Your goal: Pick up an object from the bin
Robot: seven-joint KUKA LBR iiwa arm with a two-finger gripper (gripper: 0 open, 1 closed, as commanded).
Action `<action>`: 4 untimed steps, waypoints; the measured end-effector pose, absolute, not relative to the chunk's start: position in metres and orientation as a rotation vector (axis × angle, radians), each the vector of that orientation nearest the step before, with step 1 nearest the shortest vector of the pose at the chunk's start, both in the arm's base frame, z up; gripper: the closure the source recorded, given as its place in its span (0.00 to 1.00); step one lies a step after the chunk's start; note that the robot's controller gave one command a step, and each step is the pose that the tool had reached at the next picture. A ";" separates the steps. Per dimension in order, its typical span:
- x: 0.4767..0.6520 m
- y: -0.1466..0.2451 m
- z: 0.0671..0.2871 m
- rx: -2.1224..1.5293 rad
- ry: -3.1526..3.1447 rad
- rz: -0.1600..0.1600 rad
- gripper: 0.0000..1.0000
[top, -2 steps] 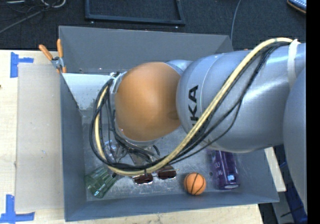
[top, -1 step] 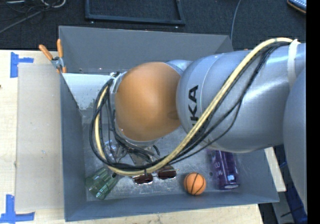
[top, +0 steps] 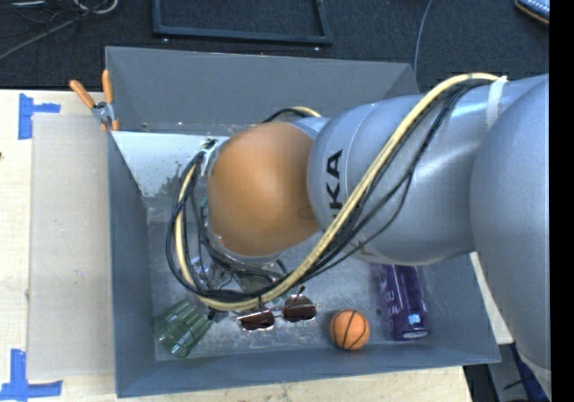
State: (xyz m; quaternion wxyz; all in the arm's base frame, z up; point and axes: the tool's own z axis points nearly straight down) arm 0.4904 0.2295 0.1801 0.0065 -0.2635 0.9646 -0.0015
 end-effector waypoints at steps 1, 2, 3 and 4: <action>0.539 0.218 0.179 -0.973 2.977 -0.006 1.00; 0.587 0.196 0.149 -1.394 2.806 -0.007 1.00; 0.547 0.218 0.131 -1.342 2.828 -0.006 1.00; 0.537 0.224 0.125 -1.276 2.861 -0.003 1.00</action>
Offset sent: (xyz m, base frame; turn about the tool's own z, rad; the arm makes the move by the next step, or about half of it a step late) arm 0.1213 -0.0495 -0.0529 -0.4760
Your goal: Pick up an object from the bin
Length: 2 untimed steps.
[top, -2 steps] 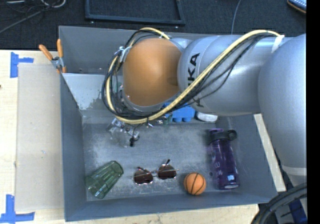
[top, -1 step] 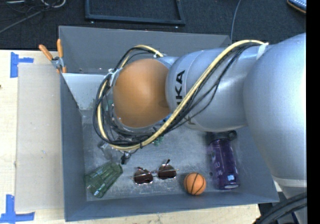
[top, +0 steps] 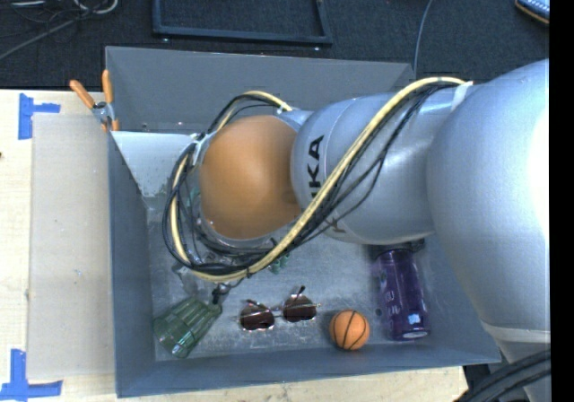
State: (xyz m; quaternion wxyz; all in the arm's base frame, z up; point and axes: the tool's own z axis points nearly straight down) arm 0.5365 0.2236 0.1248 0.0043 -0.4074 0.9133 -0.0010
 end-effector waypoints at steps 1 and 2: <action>0.481 0.158 0.113 -1.497 2.758 -0.007 1.00; 0.481 0.170 0.102 -1.433 2.778 -0.008 1.00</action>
Offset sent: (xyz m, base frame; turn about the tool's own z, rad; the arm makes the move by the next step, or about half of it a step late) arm -0.0635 -0.0354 -0.0374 -0.0820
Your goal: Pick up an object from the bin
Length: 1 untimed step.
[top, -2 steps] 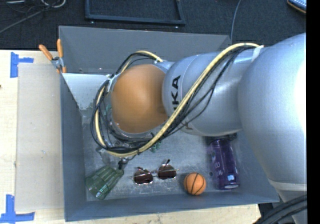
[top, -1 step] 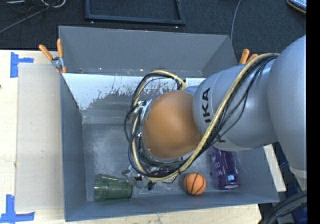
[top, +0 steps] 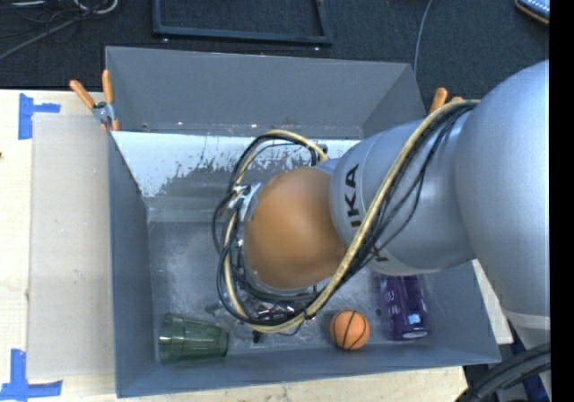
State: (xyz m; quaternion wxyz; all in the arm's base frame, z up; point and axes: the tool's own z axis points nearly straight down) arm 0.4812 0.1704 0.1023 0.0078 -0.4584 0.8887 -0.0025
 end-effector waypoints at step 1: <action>0.487 0.165 0.139 -1.656 2.658 -0.004 1.00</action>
Offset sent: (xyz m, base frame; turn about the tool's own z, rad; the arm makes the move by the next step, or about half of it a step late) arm 0.0503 0.0640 -0.0110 -0.0186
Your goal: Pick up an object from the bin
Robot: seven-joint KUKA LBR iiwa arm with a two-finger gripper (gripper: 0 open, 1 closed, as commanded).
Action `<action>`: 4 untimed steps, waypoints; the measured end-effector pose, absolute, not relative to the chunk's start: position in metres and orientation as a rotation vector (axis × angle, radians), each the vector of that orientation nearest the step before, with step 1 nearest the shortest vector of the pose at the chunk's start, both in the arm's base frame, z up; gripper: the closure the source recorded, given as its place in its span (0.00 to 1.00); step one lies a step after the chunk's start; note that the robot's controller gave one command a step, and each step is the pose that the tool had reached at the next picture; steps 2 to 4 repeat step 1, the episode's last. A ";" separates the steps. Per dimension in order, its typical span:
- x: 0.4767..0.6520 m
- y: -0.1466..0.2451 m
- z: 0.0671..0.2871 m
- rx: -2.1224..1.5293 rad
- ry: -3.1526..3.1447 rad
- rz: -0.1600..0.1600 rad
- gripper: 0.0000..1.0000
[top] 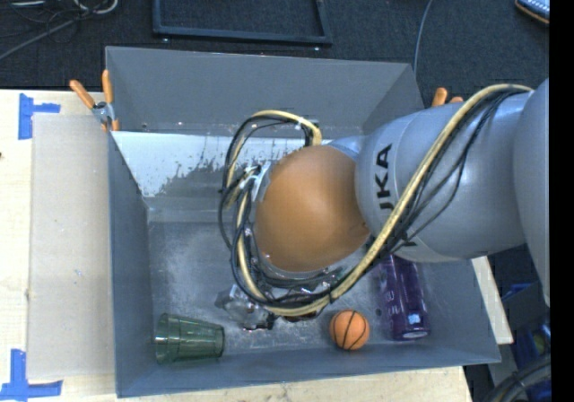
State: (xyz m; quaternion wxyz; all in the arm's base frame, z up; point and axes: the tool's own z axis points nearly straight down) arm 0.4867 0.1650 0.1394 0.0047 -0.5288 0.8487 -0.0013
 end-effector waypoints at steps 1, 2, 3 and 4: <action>0.513 0.196 0.125 -1.694 2.627 -0.004 1.00; 0.513 0.196 0.125 -1.694 2.627 -0.004 1.00; 0.513 0.196 0.125 -1.694 2.627 -0.004 1.00; 0.513 0.196 0.125 -1.694 2.627 -0.004 1.00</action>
Offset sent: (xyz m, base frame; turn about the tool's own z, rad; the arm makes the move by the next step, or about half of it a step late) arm 0.0856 -0.0342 -0.0198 -0.0986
